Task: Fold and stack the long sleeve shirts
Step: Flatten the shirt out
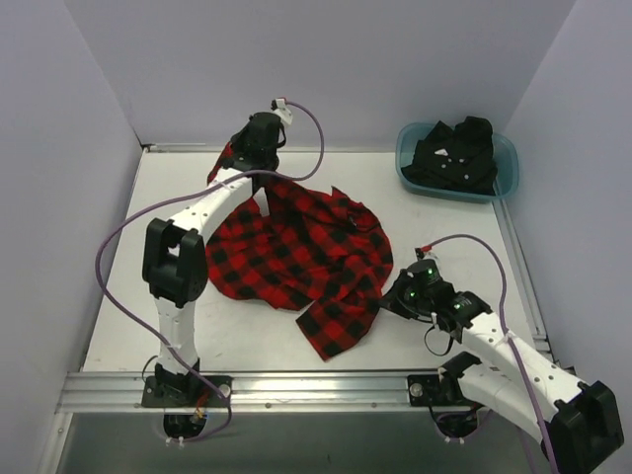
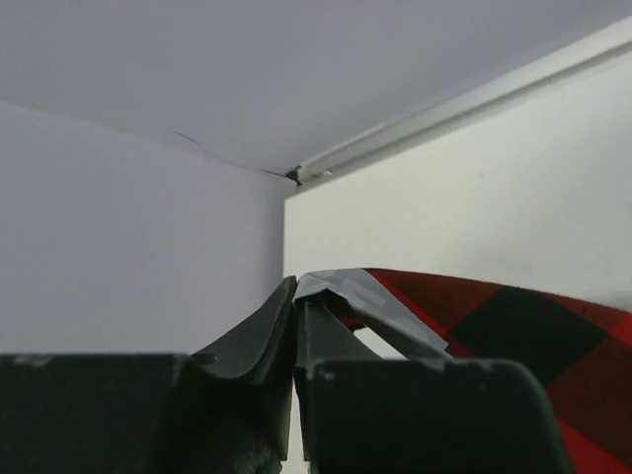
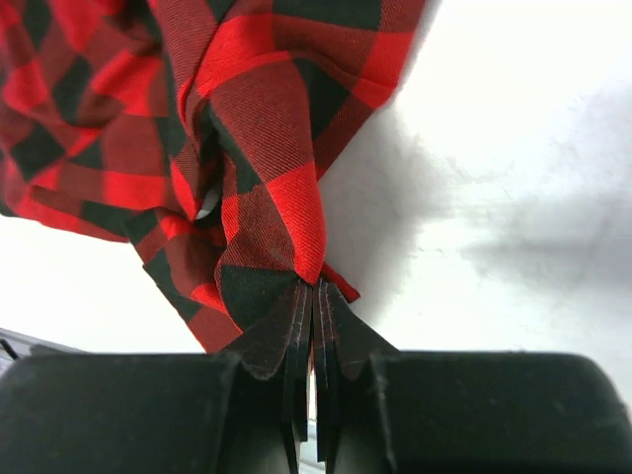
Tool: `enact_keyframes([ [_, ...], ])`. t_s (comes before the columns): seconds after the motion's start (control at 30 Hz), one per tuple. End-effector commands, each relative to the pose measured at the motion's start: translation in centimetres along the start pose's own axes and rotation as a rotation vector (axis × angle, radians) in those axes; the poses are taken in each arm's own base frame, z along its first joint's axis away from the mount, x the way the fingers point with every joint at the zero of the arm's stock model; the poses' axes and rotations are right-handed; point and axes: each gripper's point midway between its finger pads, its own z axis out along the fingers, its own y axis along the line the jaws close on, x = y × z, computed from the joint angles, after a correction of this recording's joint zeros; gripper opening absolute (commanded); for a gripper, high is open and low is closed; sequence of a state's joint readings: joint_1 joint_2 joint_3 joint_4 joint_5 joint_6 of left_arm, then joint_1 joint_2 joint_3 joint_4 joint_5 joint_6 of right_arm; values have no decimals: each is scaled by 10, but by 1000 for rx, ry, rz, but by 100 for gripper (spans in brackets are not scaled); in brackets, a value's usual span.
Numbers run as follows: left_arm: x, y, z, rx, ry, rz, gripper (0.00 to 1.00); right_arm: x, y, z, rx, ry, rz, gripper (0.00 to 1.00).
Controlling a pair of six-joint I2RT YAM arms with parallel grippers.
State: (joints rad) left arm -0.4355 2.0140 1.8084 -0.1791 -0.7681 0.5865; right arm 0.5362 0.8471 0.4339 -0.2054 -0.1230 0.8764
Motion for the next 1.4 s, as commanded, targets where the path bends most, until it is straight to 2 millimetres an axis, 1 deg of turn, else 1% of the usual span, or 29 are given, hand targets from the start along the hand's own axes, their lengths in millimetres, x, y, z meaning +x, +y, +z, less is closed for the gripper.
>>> enact_keyframes([
  [0.0,-49,34,13,-210,-106,46,11,6,-11,-14,72,54,-37,0],
  [0.07,-61,43,19,-278,-132,41,11,3,-10,-20,84,48,-43,0],
  [0.1,-76,59,18,-322,-156,3,11,6,-17,-24,117,61,-48,0],
  [0.2,-60,39,57,-371,-71,70,12,-6,-27,-42,176,-1,-71,0],
  [0.23,-78,64,52,-426,-95,22,13,-15,-33,-47,212,-43,-79,0],
  [0.27,-80,67,55,-444,-90,52,15,-16,-39,-53,244,-46,-84,0],
  [0.4,-93,74,57,-455,-161,20,36,-39,-44,-75,316,-138,-99,0],
  [0.43,-95,73,56,-453,-167,9,46,-49,-43,-81,336,-178,-107,3],
  [0.47,-93,70,58,-441,-167,-21,50,-53,-43,-84,342,-192,-113,8],
  [0.5,-91,65,60,-419,-165,-33,55,-57,-42,-84,350,-194,-125,19],
  [0.53,-81,54,67,-363,-127,4,61,-64,-35,-88,342,-207,-151,27],
  [0.57,-75,40,72,-318,-122,-52,77,-68,-30,-89,333,-209,-168,35],
  [0.6,-74,40,72,-280,-128,-80,83,-69,-26,-87,336,-194,-195,51],
  [0.63,-59,25,75,-200,-73,-44,89,-77,-15,-90,311,-210,-221,58],
  [0.67,-54,12,75,-134,-71,-143,97,-78,-5,-90,295,-214,-289,64],
  [0.7,-56,16,67,-86,-74,-196,97,-80,2,-89,296,-212,-330,73],
  [0.77,-49,-11,58,122,-52,-316,97,-82,30,-92,235,-223,-435,75],
  [0.8,-51,-3,44,171,-53,-370,97,-77,41,-86,214,-192,-472,75],
  [0.87,-40,-14,24,316,9,-483,97,-72,70,-80,130,-173,-522,75],
  [0.9,-38,-5,8,361,20,-528,97,-55,83,-70,97,-123,-585,75],
  [0.97,-22,-15,-18,502,102,-640,97,-43,110,-61,28,-103,-653,74],
  [1.0,5,-5,-29,529,163,-686,97,-26,117,-48,22,-48,-727,73],
  [1.07,24,-7,-51,646,224,-823,97,-7,128,-27,4,13,-804,71],
  [1.1,37,21,-57,618,213,-898,97,3,133,-23,-15,37,-874,71],
  [1.13,80,0,-60,636,321,-921,97,10,136,-17,-25,63,-908,70],
  [1.2,109,5,-79,641,357,-989,97,22,139,2,-21,91,-987,70],
  [1.23,148,-12,-84,640,445,-1003,98,24,141,7,-28,96,-1045,69],
  [1.3,170,-4,-93,614,447,-1033,98,26,135,21,4,114,-1106,68],
  [1.37,209,-27,-108,605,527,-1024,97,23,137,33,16,107,-1185,67],
])
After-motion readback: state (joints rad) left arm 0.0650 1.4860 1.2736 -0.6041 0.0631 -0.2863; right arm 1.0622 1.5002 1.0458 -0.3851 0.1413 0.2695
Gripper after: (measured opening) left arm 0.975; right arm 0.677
